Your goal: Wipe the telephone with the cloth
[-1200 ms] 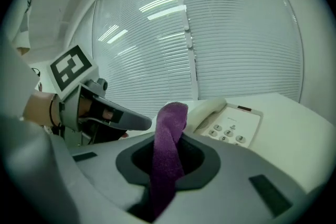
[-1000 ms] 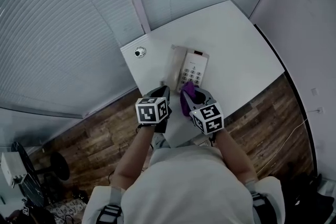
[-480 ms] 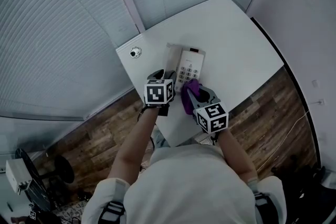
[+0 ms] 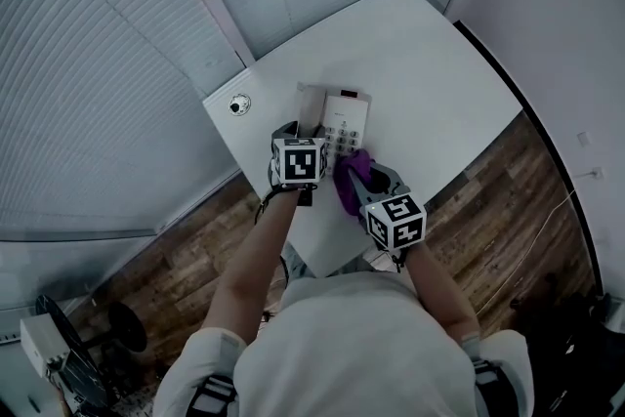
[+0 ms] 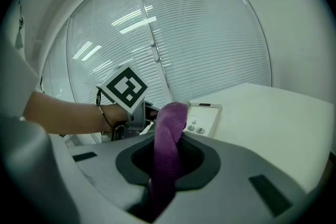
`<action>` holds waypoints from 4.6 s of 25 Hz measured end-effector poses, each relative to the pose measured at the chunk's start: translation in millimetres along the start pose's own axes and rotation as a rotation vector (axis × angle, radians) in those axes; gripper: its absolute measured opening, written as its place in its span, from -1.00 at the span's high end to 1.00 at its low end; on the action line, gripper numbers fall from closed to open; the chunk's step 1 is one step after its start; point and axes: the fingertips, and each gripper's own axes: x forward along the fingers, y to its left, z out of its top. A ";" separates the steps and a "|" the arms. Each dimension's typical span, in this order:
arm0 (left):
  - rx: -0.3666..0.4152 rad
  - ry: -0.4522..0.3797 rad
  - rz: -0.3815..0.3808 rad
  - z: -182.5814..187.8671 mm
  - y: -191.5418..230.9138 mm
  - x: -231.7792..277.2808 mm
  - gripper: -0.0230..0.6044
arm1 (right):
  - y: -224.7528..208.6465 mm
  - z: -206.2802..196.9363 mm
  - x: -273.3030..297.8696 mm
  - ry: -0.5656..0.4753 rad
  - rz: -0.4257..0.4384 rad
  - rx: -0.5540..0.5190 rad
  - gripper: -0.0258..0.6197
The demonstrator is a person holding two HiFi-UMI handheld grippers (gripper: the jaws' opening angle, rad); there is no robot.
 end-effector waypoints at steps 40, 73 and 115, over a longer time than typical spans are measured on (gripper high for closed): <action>-0.497 -0.190 -0.394 13.0 -22.3 -61.9 0.21 | -23.5 30.9 -13.2 -0.087 -0.051 0.024 0.73; -0.920 -0.304 -1.021 -11.9 -83.6 -136.6 0.21 | -3.2 133.9 -15.1 -0.290 0.036 -0.058 0.73; -1.004 -0.393 -1.047 3.7 -60.8 -145.3 0.21 | 65.2 94.7 -12.2 -0.215 0.260 -0.064 0.73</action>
